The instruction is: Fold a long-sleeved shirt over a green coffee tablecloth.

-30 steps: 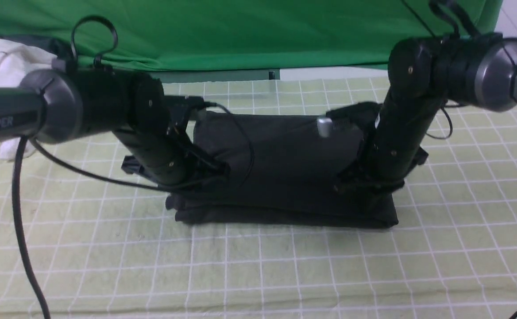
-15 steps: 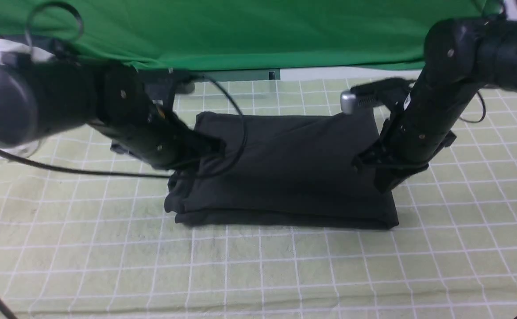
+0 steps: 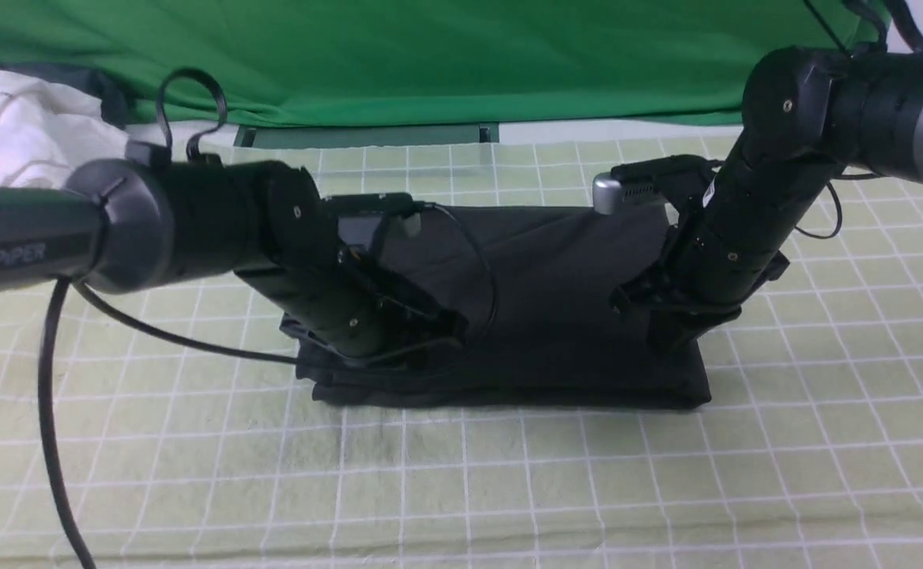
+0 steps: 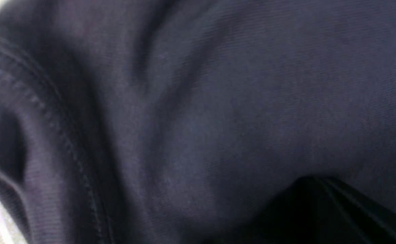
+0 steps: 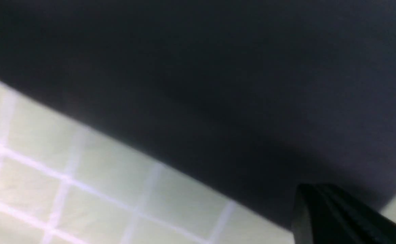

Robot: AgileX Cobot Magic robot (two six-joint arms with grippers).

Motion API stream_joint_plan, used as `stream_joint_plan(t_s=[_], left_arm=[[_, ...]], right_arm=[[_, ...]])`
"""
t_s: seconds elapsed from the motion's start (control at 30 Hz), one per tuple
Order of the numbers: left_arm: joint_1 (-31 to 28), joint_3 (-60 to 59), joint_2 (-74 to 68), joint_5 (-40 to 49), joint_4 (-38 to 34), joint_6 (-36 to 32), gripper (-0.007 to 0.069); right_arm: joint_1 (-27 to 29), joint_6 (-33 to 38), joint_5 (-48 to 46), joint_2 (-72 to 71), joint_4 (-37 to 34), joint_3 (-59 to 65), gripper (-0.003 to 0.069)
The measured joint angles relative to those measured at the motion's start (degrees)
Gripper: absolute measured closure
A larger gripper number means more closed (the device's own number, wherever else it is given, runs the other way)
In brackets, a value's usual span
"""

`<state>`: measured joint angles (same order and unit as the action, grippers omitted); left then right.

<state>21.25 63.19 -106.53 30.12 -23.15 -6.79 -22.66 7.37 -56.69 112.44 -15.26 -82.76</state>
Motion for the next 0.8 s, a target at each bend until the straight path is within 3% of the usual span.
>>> stream_joint_plan(t_s=[0.17,0.4,0.6,0.8], left_arm=[[0.26,-2.92,0.70,-4.26,-1.33,-0.29,0.0613],[0.22,-4.02,5.46,-2.58,1.36,-0.30,0.0613],[-1.92,-4.20,21.80,4.33,11.85,7.77,0.0613],[-4.99,-4.45,37.28,7.28,12.98,8.78,0.0613]], right_arm=[[0.53,-1.32,-0.97,1.06,2.48,0.00,0.0657],[1.95,-1.99,-1.73,-1.10,4.57,0.04,0.0657],[3.53,-2.88,-4.18,-14.67,10.52,0.06,0.0657],[3.65,-3.02,-3.03,-30.31,11.42,0.12,0.0657]])
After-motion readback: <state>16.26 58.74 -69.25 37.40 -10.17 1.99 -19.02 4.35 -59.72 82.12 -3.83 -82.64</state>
